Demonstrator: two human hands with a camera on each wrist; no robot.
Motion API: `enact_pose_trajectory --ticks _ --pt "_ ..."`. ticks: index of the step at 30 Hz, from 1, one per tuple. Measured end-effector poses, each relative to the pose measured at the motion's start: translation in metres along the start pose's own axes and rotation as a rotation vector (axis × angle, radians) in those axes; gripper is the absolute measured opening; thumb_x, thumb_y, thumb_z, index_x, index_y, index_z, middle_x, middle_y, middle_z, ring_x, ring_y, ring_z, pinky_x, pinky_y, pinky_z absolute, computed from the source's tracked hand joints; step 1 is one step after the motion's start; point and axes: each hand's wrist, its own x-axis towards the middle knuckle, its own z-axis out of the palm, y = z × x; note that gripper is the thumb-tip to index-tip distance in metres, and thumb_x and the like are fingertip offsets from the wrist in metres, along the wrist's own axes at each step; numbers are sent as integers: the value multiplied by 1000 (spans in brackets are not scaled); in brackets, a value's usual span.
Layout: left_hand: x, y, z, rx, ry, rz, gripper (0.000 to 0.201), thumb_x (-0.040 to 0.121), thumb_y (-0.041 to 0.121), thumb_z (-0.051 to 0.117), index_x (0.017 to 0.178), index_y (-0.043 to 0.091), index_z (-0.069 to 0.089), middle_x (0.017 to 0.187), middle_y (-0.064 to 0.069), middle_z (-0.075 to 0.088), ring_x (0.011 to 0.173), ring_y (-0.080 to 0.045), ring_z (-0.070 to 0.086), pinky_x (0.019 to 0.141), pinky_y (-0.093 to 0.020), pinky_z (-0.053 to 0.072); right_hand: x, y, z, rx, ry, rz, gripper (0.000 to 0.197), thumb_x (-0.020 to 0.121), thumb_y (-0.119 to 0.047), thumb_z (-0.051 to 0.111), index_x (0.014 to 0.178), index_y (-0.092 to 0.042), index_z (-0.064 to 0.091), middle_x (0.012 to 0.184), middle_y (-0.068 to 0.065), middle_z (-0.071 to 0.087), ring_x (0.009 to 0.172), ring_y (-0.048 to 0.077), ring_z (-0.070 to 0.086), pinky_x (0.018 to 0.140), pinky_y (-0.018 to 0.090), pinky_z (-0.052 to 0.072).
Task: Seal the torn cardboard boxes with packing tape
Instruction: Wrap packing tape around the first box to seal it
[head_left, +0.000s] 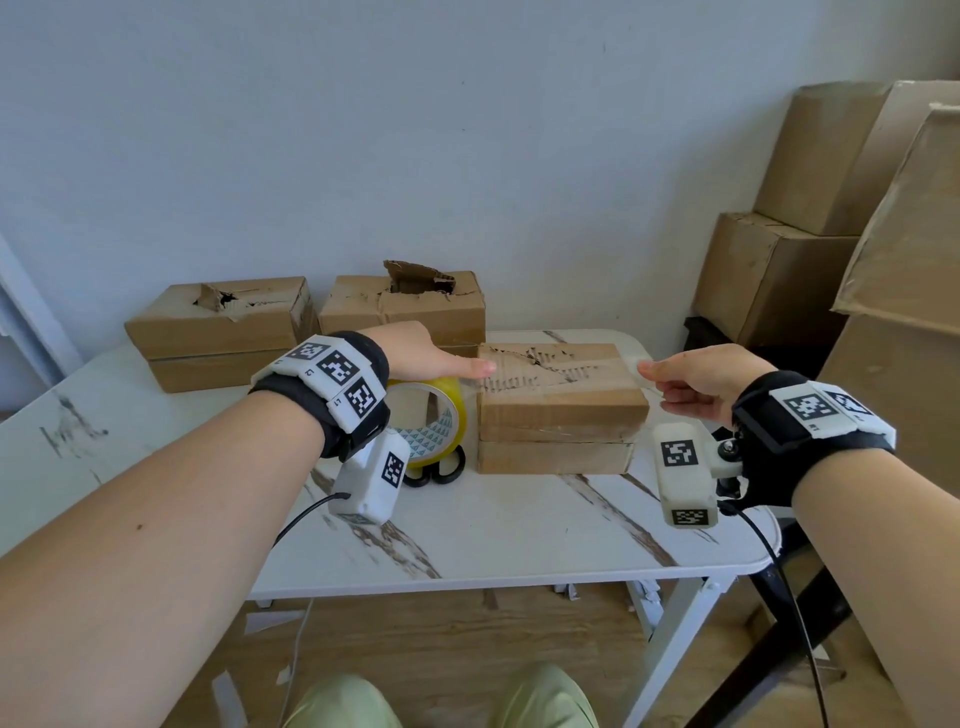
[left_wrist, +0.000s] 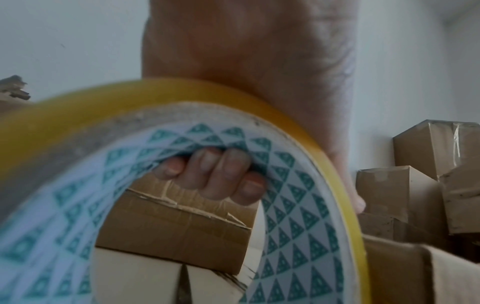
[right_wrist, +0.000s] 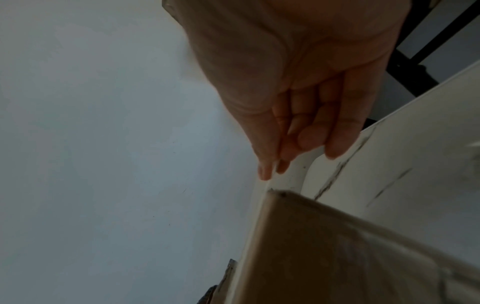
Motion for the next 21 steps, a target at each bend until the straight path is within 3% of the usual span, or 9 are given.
enact_pose_trajectory --ticks 4,8,13,15,17,21 --pt "-1 2 1 2 17 -2 103 72 81 39 122 -8 53 129 -21 55 116 -32 55 94 -36 43 -2 5 3 37 -34 30 20 81 -17 73 73 -9 56 66 2 54 58 11 49 67 26 53" --pt "-2 4 2 22 9 7 102 72 82 37 118 -6 56 126 -20 57 111 -31 57 89 -34 42 -1 7 5 32 -25 45 16 83 -19 71 75 -10 60 63 0 52 57 10 46 71 29 54" --pt "0 9 2 34 19 -1 104 72 80 43 122 -11 53 128 -24 55 113 -35 57 92 -38 45 1 4 4 -11 5 25 20 88 -24 65 75 -10 60 61 0 44 53 11 39 76 31 53" --pt "1 12 4 48 16 0 102 69 81 47 114 -9 56 123 -22 59 91 -30 64 80 -36 48 2 6 7 -42 15 23 22 88 -25 65 74 -9 59 63 1 45 55 12 41 75 31 53" --pt "2 13 5 55 24 -1 98 65 82 49 109 -5 58 114 -17 63 60 -17 51 63 -30 40 2 8 12 -72 23 14 26 89 -26 65 70 -10 57 64 2 47 56 13 43 71 31 53" --pt "6 12 6 41 45 -8 98 64 81 53 112 -5 59 96 -8 65 58 -15 43 58 -27 35 -3 7 25 -141 54 -23 33 95 -31 54 72 -7 51 69 7 51 61 16 49 67 35 54"
